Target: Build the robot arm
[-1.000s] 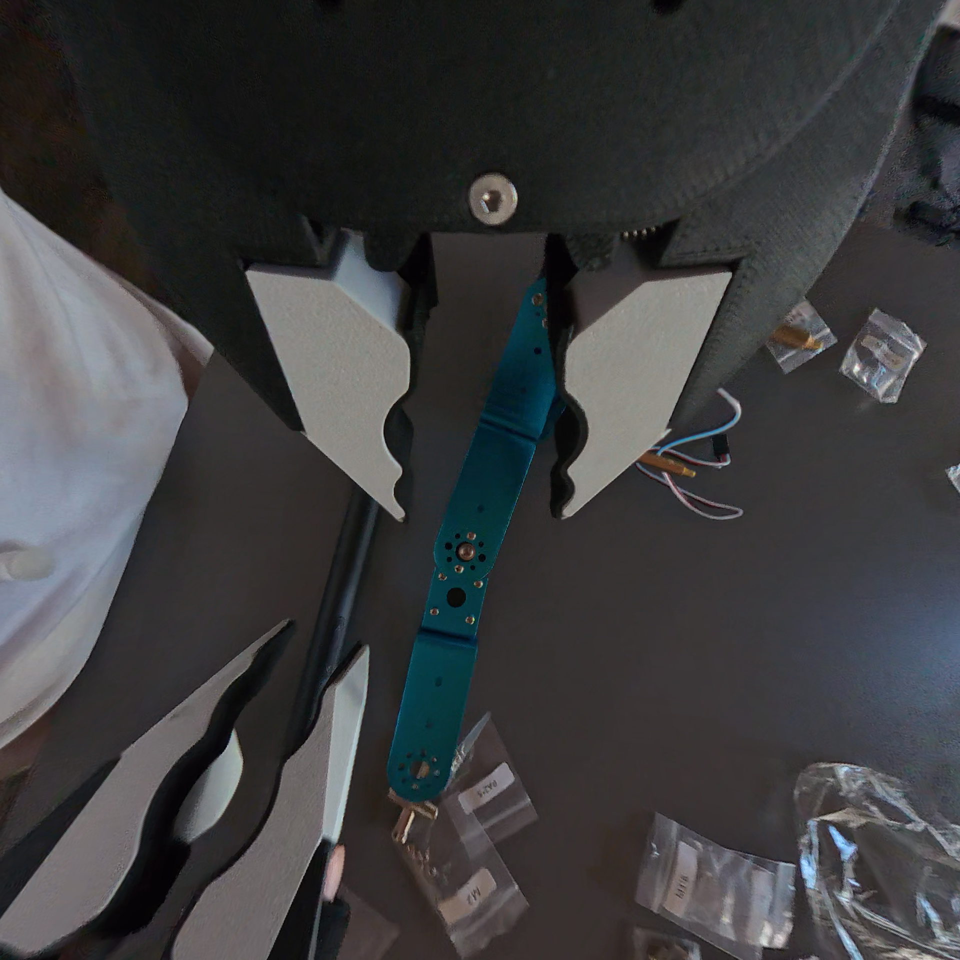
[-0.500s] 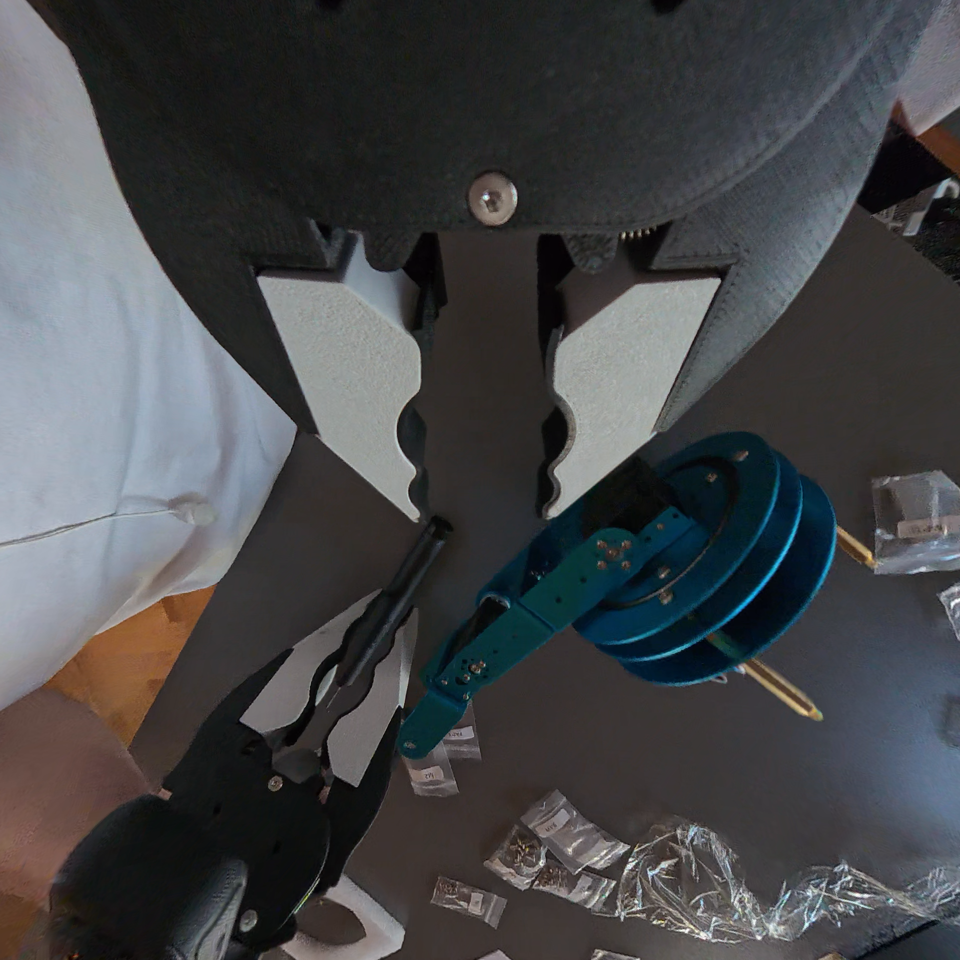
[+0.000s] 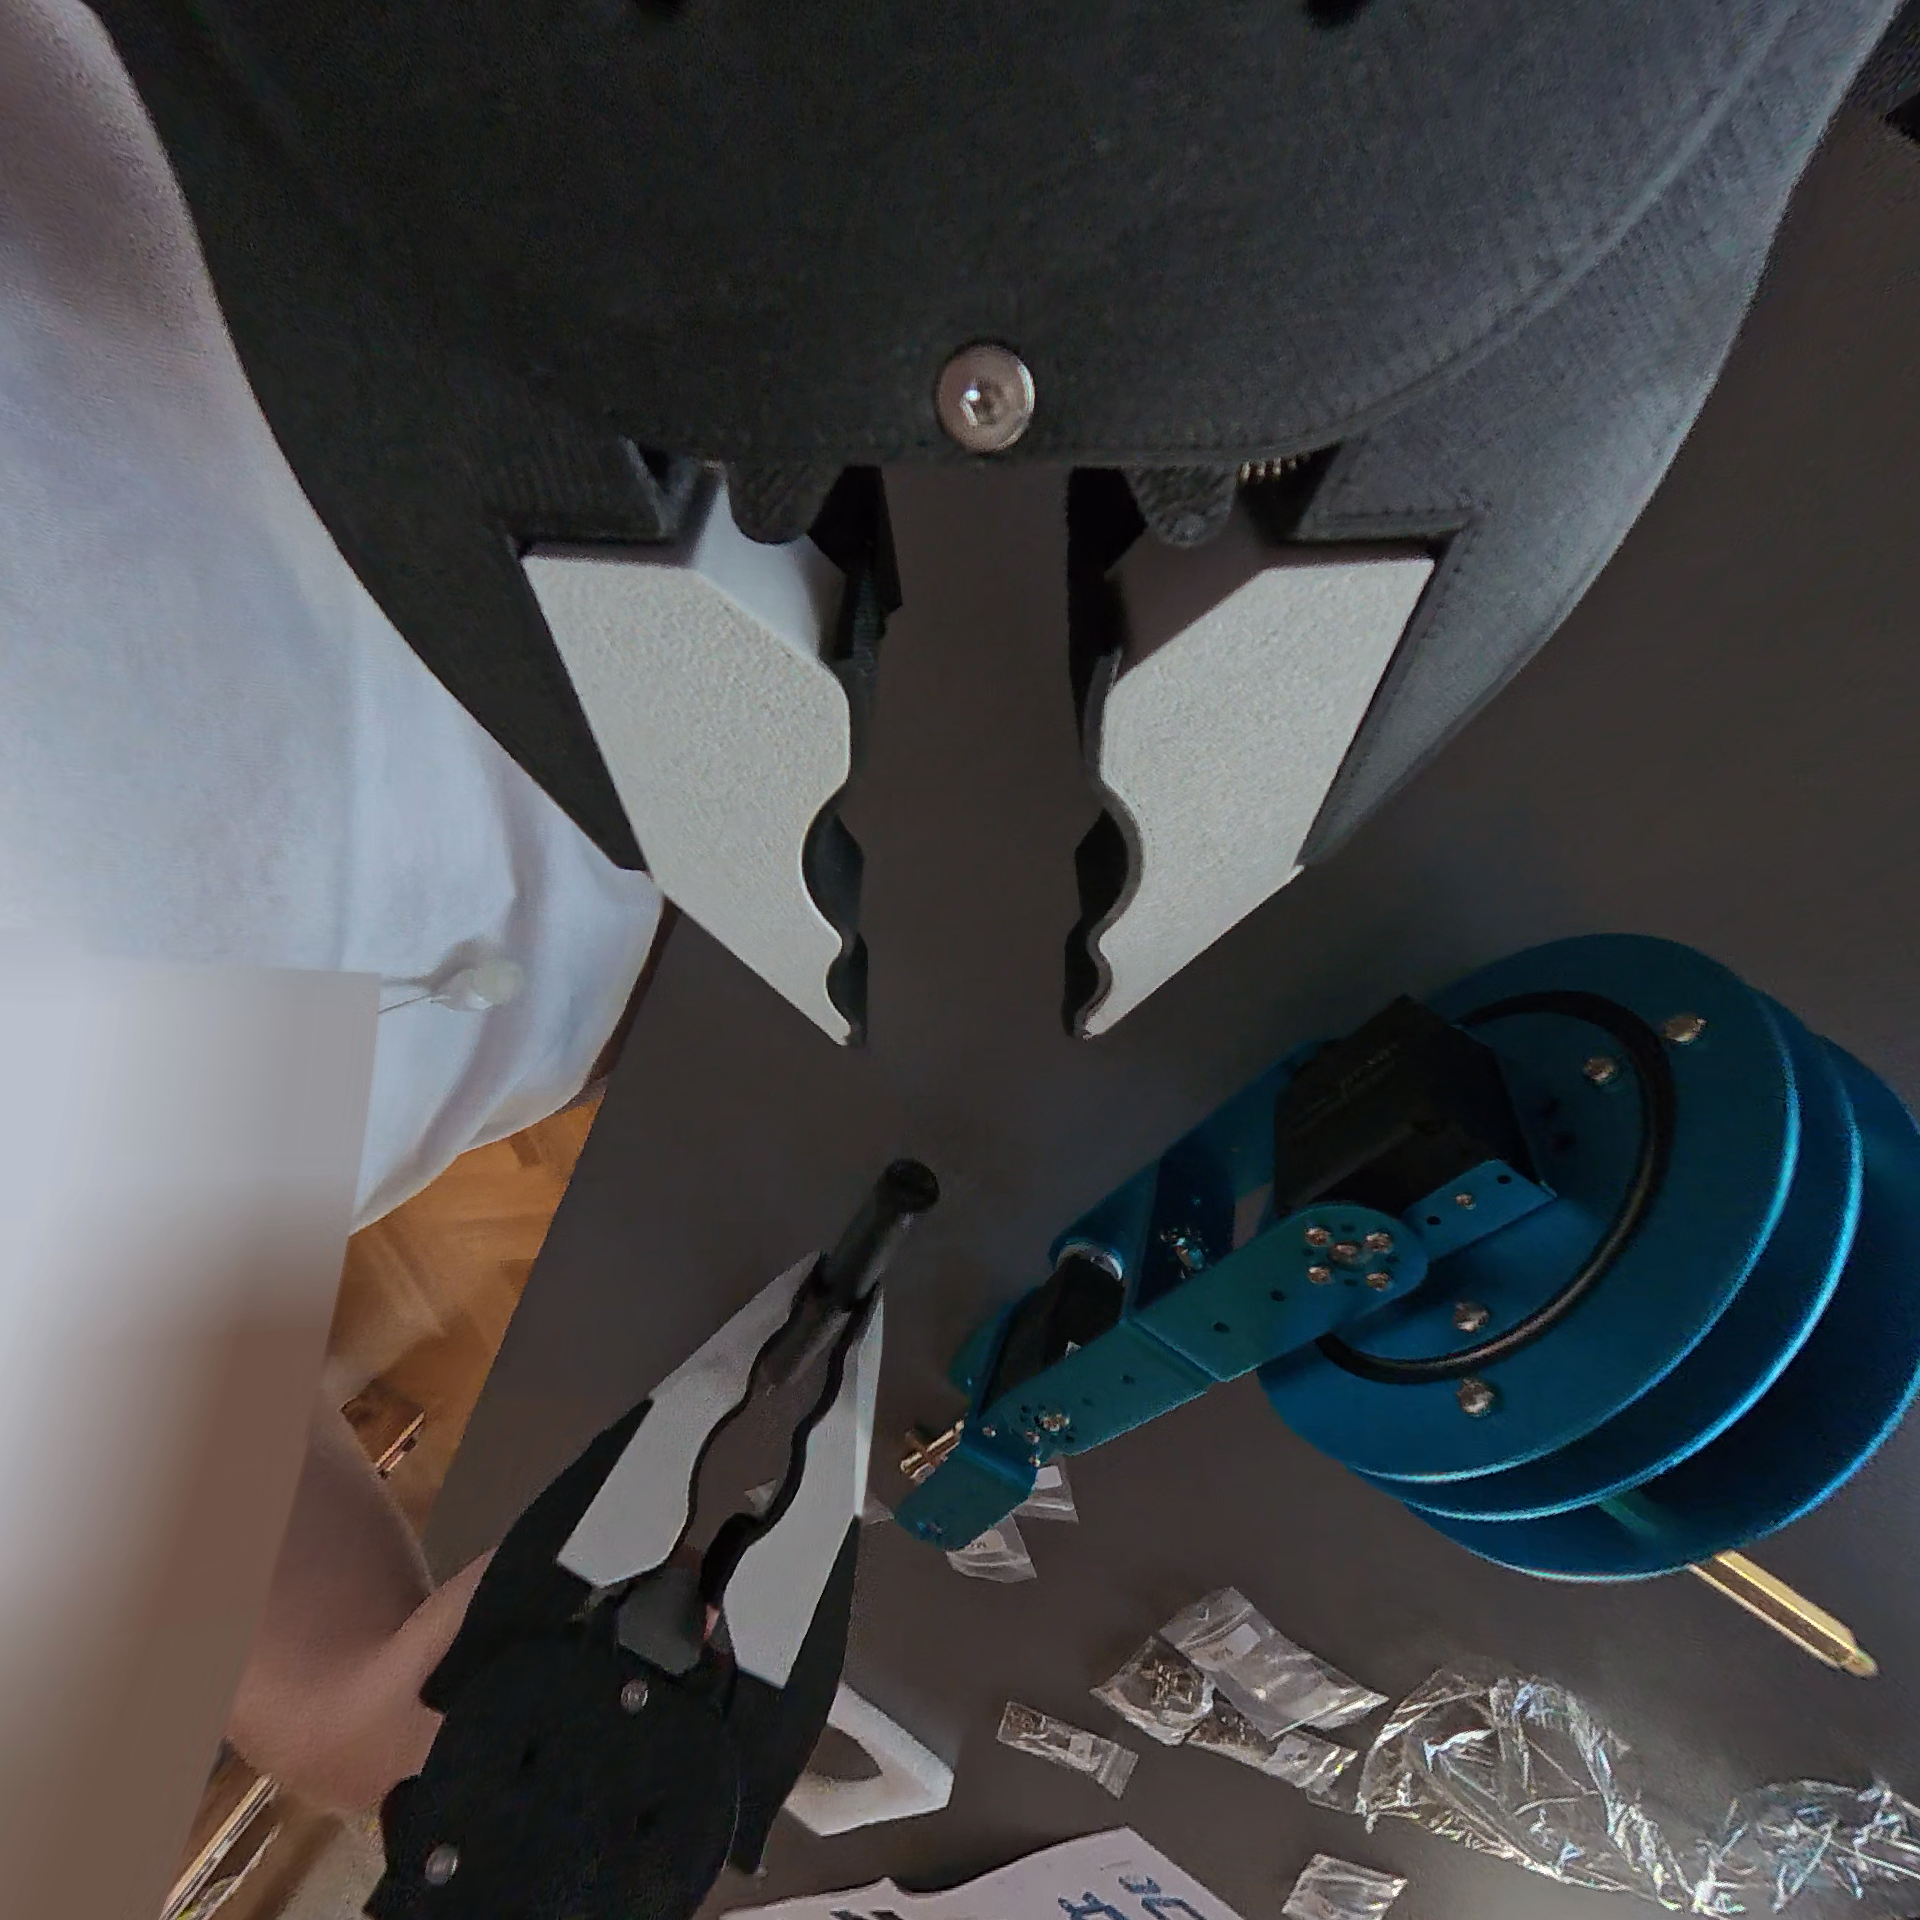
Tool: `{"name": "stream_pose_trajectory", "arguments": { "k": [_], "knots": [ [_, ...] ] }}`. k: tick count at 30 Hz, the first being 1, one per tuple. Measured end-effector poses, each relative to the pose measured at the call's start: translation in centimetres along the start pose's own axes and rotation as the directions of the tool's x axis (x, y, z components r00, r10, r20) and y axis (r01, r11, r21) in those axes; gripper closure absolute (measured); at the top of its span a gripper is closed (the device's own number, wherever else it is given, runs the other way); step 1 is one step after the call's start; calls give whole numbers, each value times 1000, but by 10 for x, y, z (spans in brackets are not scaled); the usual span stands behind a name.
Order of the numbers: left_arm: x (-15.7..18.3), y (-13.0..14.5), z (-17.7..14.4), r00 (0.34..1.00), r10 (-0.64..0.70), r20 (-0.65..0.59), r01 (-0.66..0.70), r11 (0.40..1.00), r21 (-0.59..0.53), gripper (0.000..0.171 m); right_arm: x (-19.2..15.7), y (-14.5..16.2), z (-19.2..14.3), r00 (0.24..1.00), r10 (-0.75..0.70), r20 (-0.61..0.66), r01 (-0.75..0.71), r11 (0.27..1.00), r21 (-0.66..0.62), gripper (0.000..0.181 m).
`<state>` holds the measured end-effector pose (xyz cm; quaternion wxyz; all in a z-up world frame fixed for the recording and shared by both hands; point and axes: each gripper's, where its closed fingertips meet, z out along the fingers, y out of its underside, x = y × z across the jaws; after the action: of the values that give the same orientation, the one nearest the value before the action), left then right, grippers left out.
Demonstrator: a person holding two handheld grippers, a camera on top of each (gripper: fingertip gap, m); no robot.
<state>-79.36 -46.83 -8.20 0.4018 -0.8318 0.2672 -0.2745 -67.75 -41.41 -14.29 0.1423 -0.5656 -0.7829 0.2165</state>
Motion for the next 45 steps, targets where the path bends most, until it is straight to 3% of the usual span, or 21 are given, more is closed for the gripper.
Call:
{"name": "stream_pose_trajectory", "arguments": {
  "k": [5,9,12,14,17,21,24,25,26,30,33,36,40,45],
  "knots": [
    [26,-15,26,995,-17,-98,26,996,87,133,12,-36,-59,991,134,6,-126,916,382,165],
    [48,-47,65,989,15,-150,13,984,180,130,15,-78,-105,986,116,119,-166,723,670,165],
    [60,-69,89,987,11,-162,19,982,188,128,9,-96,-123,968,28,250,-213,620,755,165],
    [60,-80,98,994,21,-108,2,979,203,131,5,-99,-126,959,-18,284,-215,609,764,165],
    [64,-93,103,996,22,-88,-1,972,236,155,3,-97,-131,951,-64,302,-206,599,774,165],
    [63,-99,102,1000,16,-4,-15,975,220,155,7,-94,-139,938,-123,325,-196,584,788,165],
    [59,-94,99,996,36,86,-48,990,134,156,2,-100,-151,891,-172,421,-246,596,764,151],
    [58,-93,98,992,49,112,-61,992,107,156,2,-102,-153,885,-181,428,-242,607,757,156],
    [59,-94,97,990,68,123,-79,993,90,156,1,-102,-153,888,-200,414,-210,626,751,163],
    [52,-83,98,967,178,183,-169,984,-62,156,-7,-93,-141,895,-271,354,-51,728,684,158],
    [57,-77,103,955,263,137,-245,960,-136,156,-14,-70,-121,887,-342,309,115,814,569,160],
    [57,-68,109,953,292,77,-271,940,-208,155,-9,-56,-108,897,-384,220,240,840,486,161],
    [58,-64,115,962,272,-1,-265,937,-229,155,-6,-46,-101,902,-383,201,271,862,428,162],
    [62,-68,114,961,273,-52,-277,932,-235,155,-7,-43,-98,911,-367,188,253,857,450,163]
  ]
}}
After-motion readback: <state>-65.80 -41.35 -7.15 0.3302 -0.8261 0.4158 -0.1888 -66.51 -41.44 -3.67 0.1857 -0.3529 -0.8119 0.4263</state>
